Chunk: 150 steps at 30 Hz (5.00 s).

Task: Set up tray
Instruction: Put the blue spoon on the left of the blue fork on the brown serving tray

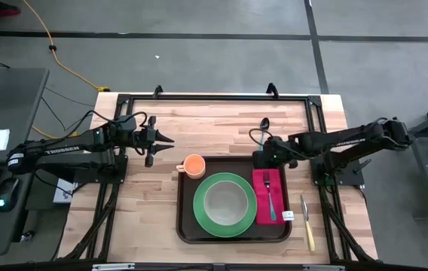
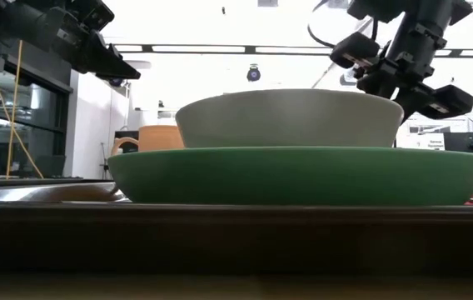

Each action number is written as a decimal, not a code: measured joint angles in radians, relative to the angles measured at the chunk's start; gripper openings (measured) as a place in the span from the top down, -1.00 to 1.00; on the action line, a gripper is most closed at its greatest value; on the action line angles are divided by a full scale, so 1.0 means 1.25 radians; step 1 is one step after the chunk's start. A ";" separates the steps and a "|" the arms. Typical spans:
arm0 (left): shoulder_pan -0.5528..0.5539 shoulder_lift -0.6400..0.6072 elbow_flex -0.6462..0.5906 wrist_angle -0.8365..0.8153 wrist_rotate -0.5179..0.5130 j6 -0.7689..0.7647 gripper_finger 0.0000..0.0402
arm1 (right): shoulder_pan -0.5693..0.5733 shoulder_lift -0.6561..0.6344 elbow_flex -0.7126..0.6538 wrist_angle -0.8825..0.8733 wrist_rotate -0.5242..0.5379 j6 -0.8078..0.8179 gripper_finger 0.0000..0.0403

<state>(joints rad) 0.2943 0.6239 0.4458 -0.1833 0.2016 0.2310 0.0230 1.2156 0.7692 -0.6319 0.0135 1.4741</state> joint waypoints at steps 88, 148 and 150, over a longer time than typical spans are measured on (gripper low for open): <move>0.000 -0.001 -0.097 0.186 0.035 0.125 0.44 | -0.458 0.129 0.000 0.044 -0.062 -0.518 0.63; 0.000 -0.001 -0.096 0.121 0.040 0.111 0.44 | -0.458 0.401 0.271 -0.207 -0.019 -0.499 0.63; 0.000 -0.001 -0.096 0.121 0.040 0.111 0.44 | -0.458 0.401 0.259 -0.184 -0.019 -0.479 0.63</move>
<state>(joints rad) 0.2943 0.6231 0.3252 -0.0322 0.2511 0.3695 -0.5491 1.7168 1.0935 -0.8623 -0.0101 0.8754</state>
